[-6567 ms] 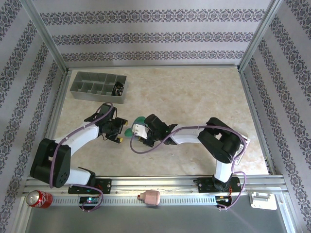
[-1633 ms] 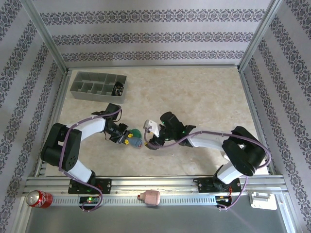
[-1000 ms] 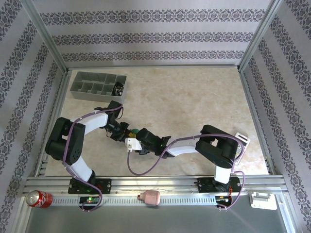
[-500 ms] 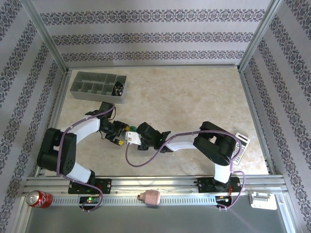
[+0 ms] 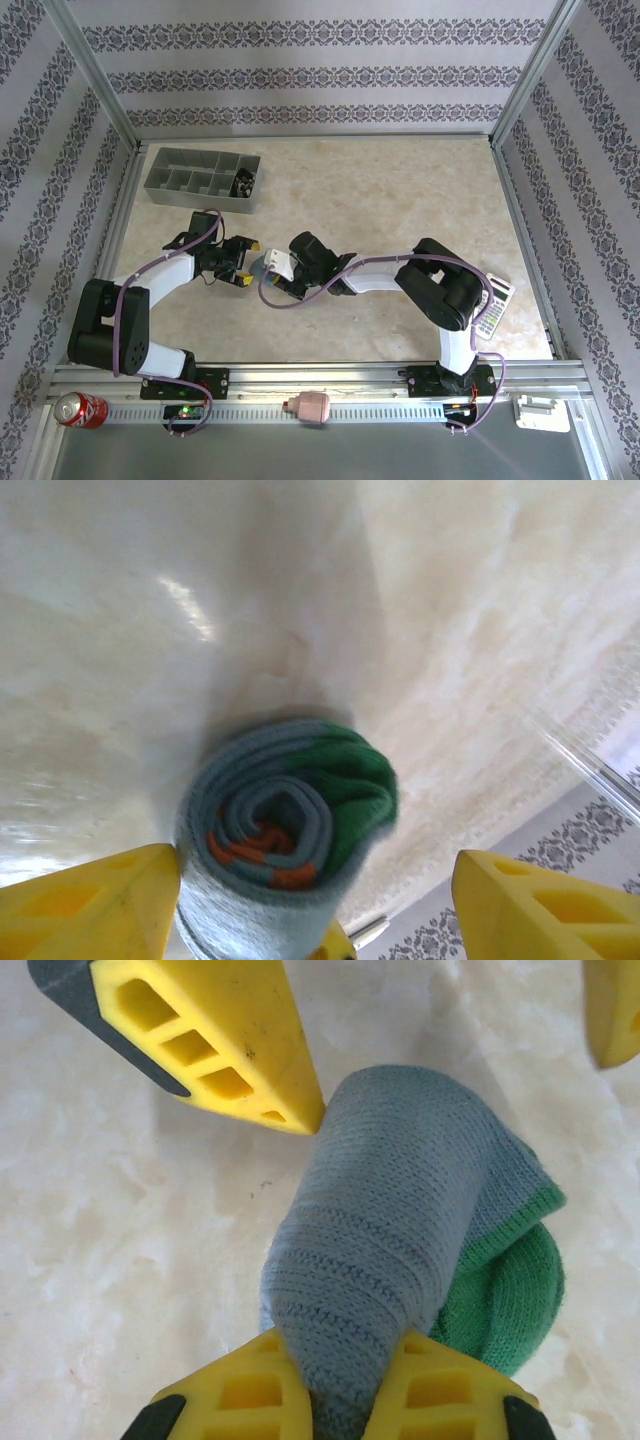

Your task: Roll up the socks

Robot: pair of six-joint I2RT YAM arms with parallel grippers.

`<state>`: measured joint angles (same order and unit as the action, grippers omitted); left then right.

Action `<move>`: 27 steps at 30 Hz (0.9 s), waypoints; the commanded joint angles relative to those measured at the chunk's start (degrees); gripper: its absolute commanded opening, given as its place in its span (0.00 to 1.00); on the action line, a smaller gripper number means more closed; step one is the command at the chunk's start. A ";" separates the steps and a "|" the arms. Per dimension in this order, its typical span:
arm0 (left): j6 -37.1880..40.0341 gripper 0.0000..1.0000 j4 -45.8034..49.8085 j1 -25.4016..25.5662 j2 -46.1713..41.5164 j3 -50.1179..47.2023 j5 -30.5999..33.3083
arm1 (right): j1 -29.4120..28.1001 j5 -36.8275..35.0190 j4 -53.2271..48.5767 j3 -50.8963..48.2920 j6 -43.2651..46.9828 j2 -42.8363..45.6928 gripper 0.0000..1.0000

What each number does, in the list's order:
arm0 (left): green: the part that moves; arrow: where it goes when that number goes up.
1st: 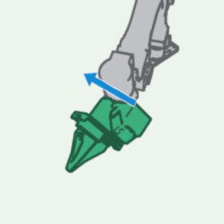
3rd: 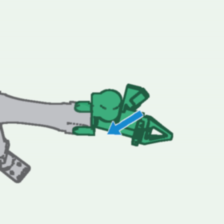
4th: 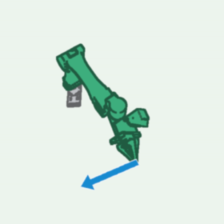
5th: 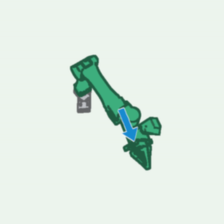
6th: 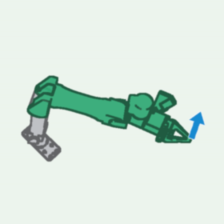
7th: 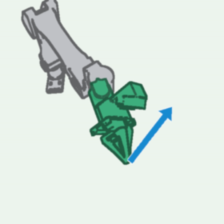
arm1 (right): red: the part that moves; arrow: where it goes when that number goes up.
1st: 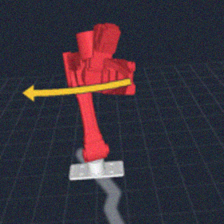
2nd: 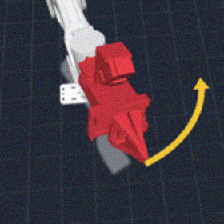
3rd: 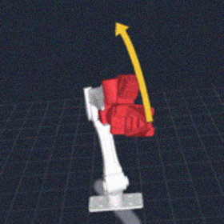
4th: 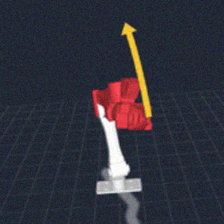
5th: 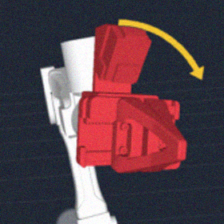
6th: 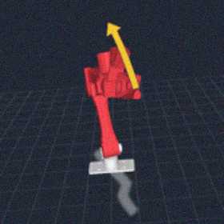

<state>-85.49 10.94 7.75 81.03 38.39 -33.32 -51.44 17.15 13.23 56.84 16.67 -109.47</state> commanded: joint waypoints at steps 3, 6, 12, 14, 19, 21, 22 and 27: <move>-0.27 0.71 -4.13 0.11 -3.21 -2.24 -2.71 | 4.18 9.73 -9.60 0.34 -8.31 -4.86 0.00; -0.24 0.71 -4.76 0.68 -4.30 -3.55 -3.13 | 6.77 16.15 -9.68 1.60 -12.23 -6.72 0.00; 0.41 0.70 -8.07 3.09 -1.82 -4.18 -3.51 | 10.40 26.22 -13.21 5.86 -17.83 -11.38 0.00; 1.00 0.71 -9.44 4.35 -0.06 -3.81 -3.04 | 11.28 28.45 -14.19 7.25 -20.04 -12.95 0.00; 0.93 0.69 -12.96 6.33 3.75 -3.99 -1.75 | 13.37 32.35 -15.08 9.57 -26.78 -16.21 0.00; 1.55 0.69 -12.52 6.65 4.65 -3.72 -1.12 | 14.31 34.12 -14.52 10.04 -30.12 -17.36 0.00; 2.02 0.69 -12.11 6.67 4.83 -3.64 -0.51 | 14.68 35.23 -13.98 10.21 -31.75 -17.84 0.00; 3.10 0.67 -16.39 7.02 7.90 -3.63 0.25 | 16.41 42.00 -15.11 13.81 -40.65 -21.85 0.00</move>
<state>-84.05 -1.87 13.93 86.74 34.41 -34.89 -35.75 59.64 7.09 70.94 -15.55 -125.45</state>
